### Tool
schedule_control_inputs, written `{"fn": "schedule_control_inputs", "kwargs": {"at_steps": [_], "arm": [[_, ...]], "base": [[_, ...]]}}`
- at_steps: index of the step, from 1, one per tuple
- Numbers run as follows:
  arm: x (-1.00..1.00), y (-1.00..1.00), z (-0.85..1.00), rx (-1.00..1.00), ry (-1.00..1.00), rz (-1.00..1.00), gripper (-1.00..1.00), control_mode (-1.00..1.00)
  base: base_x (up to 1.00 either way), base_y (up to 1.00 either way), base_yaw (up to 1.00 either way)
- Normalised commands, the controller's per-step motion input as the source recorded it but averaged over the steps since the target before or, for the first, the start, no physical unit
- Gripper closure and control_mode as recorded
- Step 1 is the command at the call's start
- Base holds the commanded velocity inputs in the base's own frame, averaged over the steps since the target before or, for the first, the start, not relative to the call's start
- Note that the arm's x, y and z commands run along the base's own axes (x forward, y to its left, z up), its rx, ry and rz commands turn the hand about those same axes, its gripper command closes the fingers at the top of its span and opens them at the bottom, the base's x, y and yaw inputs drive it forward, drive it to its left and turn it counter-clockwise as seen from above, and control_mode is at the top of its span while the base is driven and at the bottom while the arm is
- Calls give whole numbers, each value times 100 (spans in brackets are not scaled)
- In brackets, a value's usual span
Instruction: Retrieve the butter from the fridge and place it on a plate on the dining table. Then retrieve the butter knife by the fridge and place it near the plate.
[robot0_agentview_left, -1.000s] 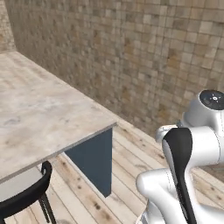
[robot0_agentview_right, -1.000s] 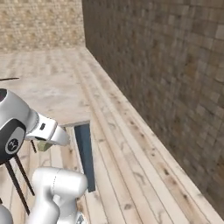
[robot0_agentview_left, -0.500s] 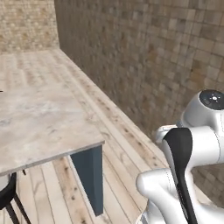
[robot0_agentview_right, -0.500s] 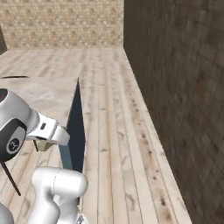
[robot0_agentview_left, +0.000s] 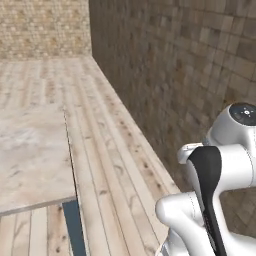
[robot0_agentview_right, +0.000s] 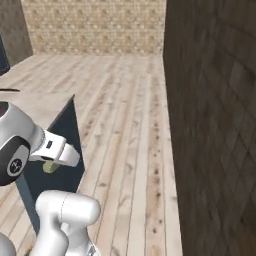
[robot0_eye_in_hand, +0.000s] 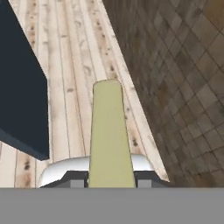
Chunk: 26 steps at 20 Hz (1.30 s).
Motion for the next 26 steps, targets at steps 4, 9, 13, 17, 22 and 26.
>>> {"fn": "schedule_control_inputs", "kwargs": {"at_steps": [4, 9, 13, 17, 22, 26], "arm": [[0, 0, 0, 0, 0, 0, 100, 100], [0, 0, 0, 0, 0, 0, 100, 100], [0, 0, 0, 0, 0, 0, 100, 100], [0, 0, 0, 0, 0, 0, 100, 100], [0, 0, 0, 0, 0, 0, 100, 100], [0, 0, 0, 0, 0, 0, 100, 100]], "base": [[100, -100, 32], [100, -89, 33], [100, -53, 30], [100, -47, 22], [100, -50, 19], [100, -47, 24]]}}
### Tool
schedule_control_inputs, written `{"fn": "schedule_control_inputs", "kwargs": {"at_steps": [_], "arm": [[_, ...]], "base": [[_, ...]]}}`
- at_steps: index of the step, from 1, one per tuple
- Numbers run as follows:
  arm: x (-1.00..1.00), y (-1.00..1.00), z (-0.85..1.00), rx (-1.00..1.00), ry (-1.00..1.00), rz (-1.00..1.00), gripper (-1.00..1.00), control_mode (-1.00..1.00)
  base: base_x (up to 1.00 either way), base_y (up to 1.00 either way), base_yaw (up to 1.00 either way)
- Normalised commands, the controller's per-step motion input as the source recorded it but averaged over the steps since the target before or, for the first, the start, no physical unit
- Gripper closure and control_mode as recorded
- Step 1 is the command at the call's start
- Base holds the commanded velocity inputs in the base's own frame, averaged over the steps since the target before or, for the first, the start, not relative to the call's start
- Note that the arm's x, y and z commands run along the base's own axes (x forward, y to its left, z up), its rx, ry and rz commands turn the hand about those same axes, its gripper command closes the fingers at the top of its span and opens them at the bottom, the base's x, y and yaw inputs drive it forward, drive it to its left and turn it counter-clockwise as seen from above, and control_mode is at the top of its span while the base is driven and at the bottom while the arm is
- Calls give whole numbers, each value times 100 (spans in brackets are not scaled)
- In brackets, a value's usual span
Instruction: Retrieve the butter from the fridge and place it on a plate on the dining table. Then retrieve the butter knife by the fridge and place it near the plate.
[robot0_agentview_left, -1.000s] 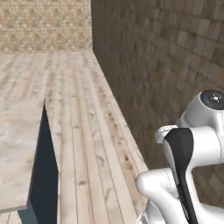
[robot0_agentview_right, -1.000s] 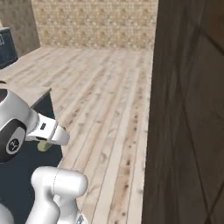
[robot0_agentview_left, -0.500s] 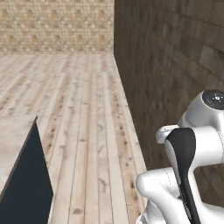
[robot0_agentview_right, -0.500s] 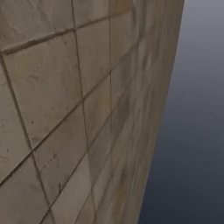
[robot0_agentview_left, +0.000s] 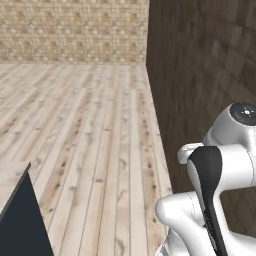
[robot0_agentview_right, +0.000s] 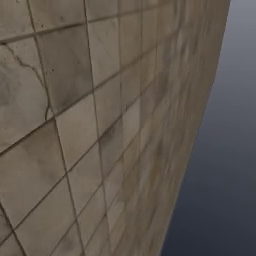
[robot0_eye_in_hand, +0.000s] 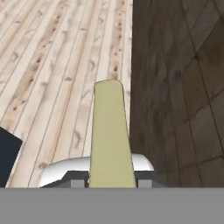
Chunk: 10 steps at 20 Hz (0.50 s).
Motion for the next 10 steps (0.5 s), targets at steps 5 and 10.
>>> {"fn": "schedule_control_inputs", "kwargs": {"at_steps": [5, 10], "arm": [[0, 0, 0, 0, 0, 0, 100, 100], [0, 0, 0, 0, 0, 0, 100, 100]], "base": [[100, -24, 39], [100, -4, 47]]}}
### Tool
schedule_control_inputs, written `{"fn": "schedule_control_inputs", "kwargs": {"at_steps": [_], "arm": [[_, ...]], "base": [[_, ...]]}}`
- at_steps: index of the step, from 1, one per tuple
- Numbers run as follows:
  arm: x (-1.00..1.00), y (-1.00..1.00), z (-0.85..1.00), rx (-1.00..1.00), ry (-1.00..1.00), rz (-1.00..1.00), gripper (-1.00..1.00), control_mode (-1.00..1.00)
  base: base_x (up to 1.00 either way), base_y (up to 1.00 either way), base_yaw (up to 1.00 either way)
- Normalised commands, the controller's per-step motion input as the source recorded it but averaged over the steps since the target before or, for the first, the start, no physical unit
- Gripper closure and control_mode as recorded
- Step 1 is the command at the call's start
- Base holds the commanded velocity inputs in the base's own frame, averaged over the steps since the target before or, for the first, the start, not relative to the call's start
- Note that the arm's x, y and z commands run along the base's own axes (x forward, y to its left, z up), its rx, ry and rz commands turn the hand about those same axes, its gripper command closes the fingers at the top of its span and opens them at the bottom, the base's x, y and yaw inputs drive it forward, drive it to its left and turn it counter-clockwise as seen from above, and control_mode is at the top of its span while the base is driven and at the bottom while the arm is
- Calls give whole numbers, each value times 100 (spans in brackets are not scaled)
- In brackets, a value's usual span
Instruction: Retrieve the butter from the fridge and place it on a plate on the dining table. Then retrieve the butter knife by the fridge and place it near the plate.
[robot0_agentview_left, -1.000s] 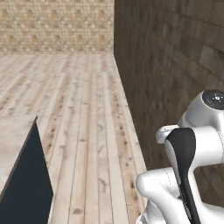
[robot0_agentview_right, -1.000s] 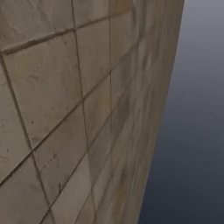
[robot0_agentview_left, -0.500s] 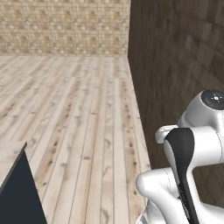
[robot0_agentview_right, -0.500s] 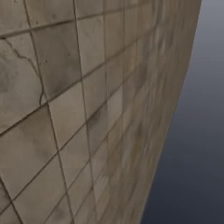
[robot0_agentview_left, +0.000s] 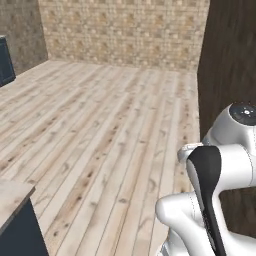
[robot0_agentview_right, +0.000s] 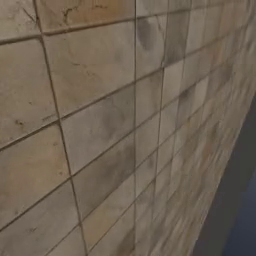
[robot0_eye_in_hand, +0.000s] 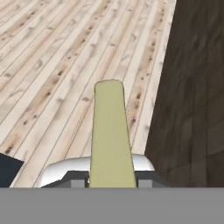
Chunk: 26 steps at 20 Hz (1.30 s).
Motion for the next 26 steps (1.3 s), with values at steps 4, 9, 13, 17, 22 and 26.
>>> {"fn": "schedule_control_inputs", "kwargs": {"at_steps": [4, 9, 13, 17, 22, 26], "arm": [[0, 0, 0, 0, 0, 0, 100, 100], [0, 0, 0, 0, 0, 0, 100, 100], [0, 0, 0, 0, 0, 0, 100, 100], [0, 0, 0, 0, 0, 0, 100, 100], [0, 0, 0, 0, 0, 0, 100, 100], [0, 0, 0, 0, 0, 0, 100, 100]], "base": [[100, -11, 51], [100, -16, 63], [100, -17, 68], [100, -39, 61], [100, -49, 59], [100, -55, 63]]}}
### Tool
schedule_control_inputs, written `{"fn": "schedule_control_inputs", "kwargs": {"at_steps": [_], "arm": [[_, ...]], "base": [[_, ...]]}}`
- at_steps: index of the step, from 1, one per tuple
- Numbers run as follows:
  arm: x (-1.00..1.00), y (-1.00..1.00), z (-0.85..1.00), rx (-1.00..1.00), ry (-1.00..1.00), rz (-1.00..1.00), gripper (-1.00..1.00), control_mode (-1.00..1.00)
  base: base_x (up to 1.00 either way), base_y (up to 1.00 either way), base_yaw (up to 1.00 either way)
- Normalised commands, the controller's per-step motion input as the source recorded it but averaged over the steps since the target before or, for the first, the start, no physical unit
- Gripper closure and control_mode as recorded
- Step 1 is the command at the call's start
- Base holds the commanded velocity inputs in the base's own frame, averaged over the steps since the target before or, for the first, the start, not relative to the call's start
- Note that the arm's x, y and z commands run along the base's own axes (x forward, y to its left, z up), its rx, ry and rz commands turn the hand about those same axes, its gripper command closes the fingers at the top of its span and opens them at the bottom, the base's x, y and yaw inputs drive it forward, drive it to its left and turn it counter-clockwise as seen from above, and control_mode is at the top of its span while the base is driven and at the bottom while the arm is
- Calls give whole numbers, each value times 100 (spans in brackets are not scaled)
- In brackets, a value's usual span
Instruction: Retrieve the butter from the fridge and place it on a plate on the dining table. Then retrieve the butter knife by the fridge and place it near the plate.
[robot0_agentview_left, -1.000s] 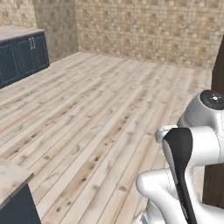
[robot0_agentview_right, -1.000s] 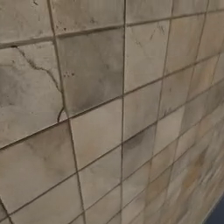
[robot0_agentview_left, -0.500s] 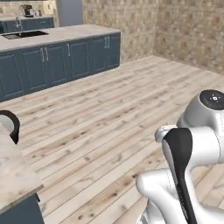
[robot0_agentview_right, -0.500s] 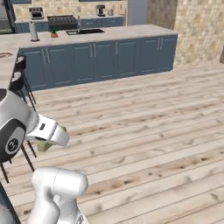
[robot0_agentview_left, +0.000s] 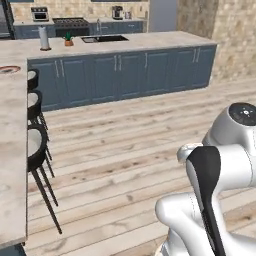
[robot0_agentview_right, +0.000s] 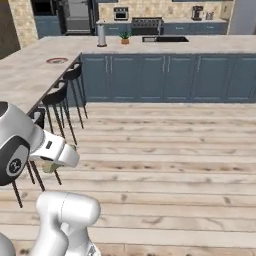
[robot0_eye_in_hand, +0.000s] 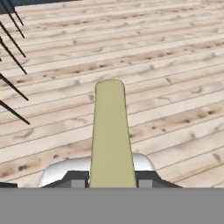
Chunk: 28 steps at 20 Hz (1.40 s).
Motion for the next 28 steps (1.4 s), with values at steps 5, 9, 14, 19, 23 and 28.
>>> {"fn": "schedule_control_inputs", "kwargs": {"at_steps": [5, 9, 14, 19, 23, 28], "arm": [[0, 0, 0, 0, 0, 0, 100, 100], [0, 0, 0, 0, 0, 0, 100, 100], [0, 0, 0, 0, 0, 0, 100, 100], [0, 0, 0, 0, 0, 0, 100, 100], [0, 0, 0, 0, 0, 0, 100, 100], [0, 0, 0, 0, 0, 0, 100, 100]], "base": [[100, -65, 63], [100, -81, 59], [100, -81, 58], [100, -96, 53], [100, -100, 50], [100, -100, 47]]}}
